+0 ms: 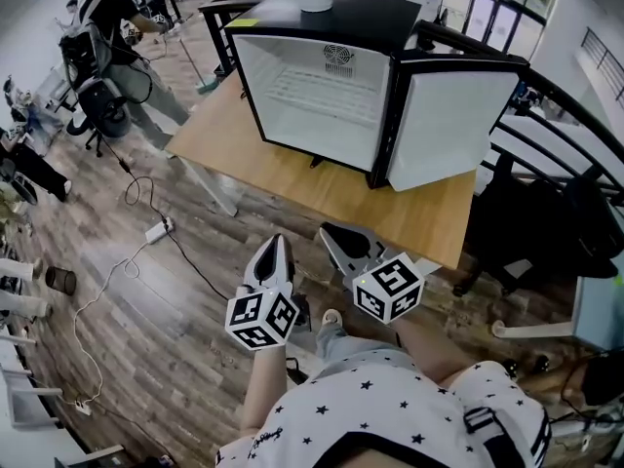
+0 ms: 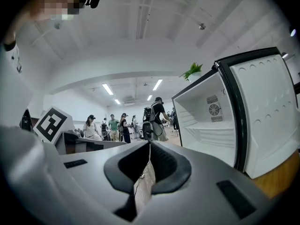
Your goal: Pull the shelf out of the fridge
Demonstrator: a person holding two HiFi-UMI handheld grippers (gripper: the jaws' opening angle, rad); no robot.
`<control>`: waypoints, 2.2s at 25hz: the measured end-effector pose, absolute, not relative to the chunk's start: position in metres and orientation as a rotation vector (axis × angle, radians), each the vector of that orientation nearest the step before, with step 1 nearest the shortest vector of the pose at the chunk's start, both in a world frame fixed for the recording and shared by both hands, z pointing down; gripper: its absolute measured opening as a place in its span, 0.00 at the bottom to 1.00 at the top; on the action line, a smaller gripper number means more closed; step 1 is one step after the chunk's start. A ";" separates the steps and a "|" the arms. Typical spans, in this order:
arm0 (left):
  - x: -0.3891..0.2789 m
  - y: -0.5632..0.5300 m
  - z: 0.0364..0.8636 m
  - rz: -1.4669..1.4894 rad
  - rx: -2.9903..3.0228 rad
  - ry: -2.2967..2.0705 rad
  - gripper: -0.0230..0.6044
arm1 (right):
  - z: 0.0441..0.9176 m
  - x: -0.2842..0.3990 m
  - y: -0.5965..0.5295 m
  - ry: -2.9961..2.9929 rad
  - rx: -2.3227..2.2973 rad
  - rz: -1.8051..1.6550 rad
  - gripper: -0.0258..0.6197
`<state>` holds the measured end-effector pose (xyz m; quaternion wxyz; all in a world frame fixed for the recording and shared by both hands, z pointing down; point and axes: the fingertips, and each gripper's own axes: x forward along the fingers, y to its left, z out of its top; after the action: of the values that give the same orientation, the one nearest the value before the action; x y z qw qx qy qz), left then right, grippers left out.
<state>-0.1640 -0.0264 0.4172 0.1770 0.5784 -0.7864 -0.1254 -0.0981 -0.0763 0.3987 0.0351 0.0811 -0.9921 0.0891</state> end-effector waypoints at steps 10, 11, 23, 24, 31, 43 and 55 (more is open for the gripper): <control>-0.219 -0.080 0.419 -0.334 1.666 -2.196 0.05 | 0.395 -0.155 -0.130 -3.075 0.298 0.256 0.08; -0.223 -0.087 0.420 -0.335 1.668 -2.191 0.05 | 0.395 -0.159 -0.136 -3.078 0.304 0.256 0.08; -0.256 -0.135 0.425 -0.383 1.668 -2.145 0.05 | 0.400 -0.182 -0.180 -3.069 0.357 0.226 0.08; -0.257 -0.137 0.426 -0.389 1.665 -2.142 0.05 | 0.400 -0.181 -0.182 -3.068 0.363 0.219 0.08; -0.255 -0.160 0.432 -0.415 1.675 -2.080 0.05 | 0.405 -0.160 -0.190 -3.055 0.447 0.235 0.08; -0.257 -0.203 0.441 -0.497 1.691 -1.949 0.05 | 0.397 -0.144 -0.210 -3.064 0.557 0.230 0.08; -0.284 -0.280 0.450 -0.574 1.720 -1.796 0.05 | 0.401 -0.163 -0.254 -3.011 0.702 0.199 0.08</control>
<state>-0.2845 -0.2802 0.4501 0.2905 0.6449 -0.6733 -0.2154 -0.1633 -0.2543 0.4012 0.0218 0.2265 -0.9717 0.0641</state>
